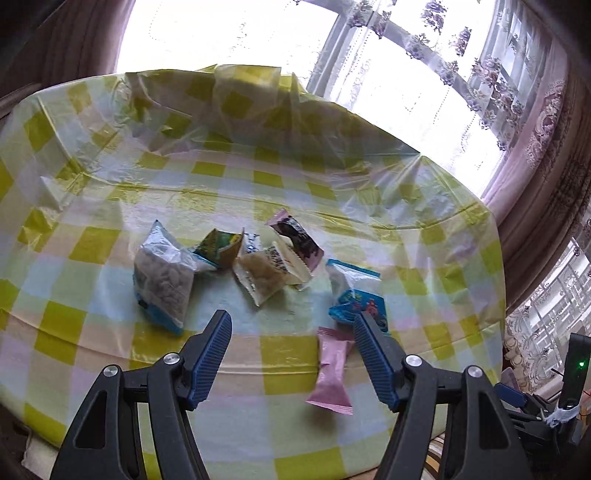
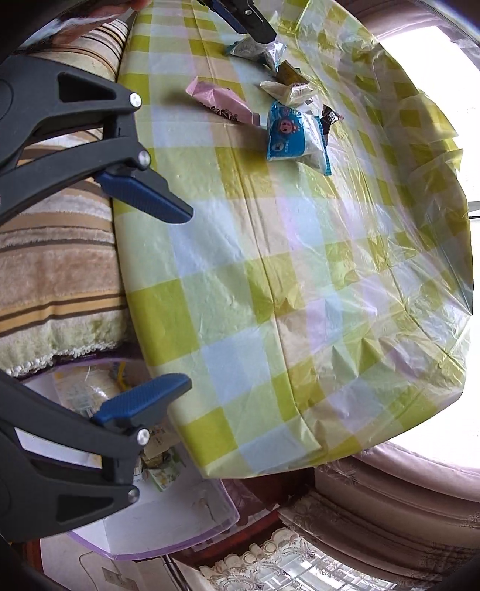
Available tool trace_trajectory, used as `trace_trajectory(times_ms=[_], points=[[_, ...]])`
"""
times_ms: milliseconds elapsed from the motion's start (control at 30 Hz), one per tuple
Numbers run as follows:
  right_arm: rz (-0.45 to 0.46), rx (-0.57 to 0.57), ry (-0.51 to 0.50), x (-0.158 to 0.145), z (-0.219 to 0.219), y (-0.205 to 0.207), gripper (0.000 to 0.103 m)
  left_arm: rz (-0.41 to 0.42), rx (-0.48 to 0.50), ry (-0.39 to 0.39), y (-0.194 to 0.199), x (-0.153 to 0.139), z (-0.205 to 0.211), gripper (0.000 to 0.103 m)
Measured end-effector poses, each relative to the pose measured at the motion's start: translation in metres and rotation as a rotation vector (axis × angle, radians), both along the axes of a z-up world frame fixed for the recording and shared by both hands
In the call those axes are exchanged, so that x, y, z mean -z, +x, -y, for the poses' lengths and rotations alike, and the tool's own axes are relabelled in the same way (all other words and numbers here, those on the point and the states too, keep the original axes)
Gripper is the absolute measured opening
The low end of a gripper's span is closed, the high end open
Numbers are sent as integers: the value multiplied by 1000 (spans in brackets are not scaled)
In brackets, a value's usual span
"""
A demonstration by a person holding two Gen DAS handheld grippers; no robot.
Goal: Organize snacks
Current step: 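Move both grippers back over the snack pile, then grasp the clear nut bag with the left gripper while the right grasps the blue-and-white bag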
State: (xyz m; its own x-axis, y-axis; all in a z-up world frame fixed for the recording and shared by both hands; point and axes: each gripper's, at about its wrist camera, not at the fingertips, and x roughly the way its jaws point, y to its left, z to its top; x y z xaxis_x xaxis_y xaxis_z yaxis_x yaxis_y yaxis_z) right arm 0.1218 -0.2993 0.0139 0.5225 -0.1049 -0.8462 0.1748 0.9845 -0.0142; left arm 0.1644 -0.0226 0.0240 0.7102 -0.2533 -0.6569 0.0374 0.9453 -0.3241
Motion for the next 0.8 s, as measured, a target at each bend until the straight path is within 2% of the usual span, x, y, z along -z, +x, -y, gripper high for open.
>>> trace_trajectory(times_ms=[100, 133, 300, 533, 667, 800], points=[[12, -32, 24, -2, -16, 10, 85, -1, -62, 18, 8, 4, -26, 82], [23, -42, 29, -3, -21, 14, 85, -1, -73, 24, 11, 5, -32, 82], [85, -50, 72, -10, -42, 30, 88, -37, -79, 35, 29, 16, -57, 83], [109, -90, 93, -7, -71, 57, 90, -108, -61, 93, 55, 36, -67, 84], [114, -100, 104, -1, -85, 78, 92, -118, -50, 126, 67, 46, -69, 84], [107, -123, 99, 9, -99, 98, 92, -118, -32, 99, 72, 55, -71, 82]])
